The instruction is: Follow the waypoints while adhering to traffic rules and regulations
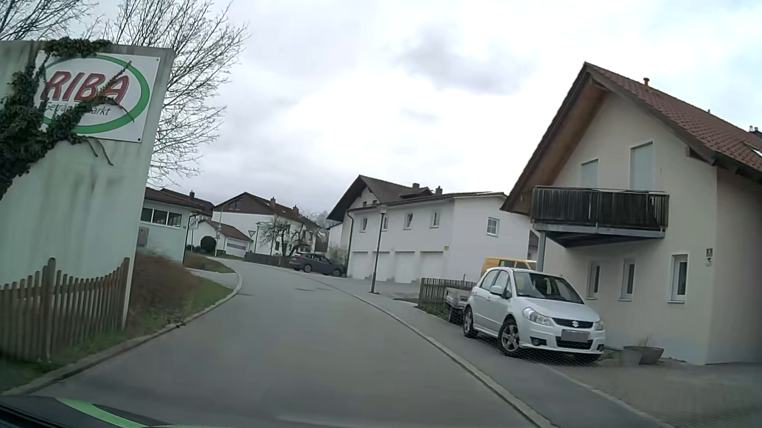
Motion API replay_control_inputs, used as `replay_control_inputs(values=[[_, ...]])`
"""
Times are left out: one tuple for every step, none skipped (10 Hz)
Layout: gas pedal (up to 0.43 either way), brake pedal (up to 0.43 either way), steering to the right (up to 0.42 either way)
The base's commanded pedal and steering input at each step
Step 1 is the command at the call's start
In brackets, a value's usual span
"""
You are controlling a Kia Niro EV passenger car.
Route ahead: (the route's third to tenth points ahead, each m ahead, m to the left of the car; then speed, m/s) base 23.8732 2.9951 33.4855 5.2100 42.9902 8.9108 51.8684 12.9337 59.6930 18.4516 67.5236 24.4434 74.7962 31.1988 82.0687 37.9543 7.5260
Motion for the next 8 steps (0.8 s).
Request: replay_control_inputs(values=[[0.169, 0.000, -0.035], [0.177, 0.000, -0.035], [0.177, 0.000, -0.035], [0.177, 0.000, -0.034], [0.177, 0.000, -0.033], [0.177, 0.000, -0.032], [0.177, 0.000, -0.032], [0.177, 0.000, -0.032]])
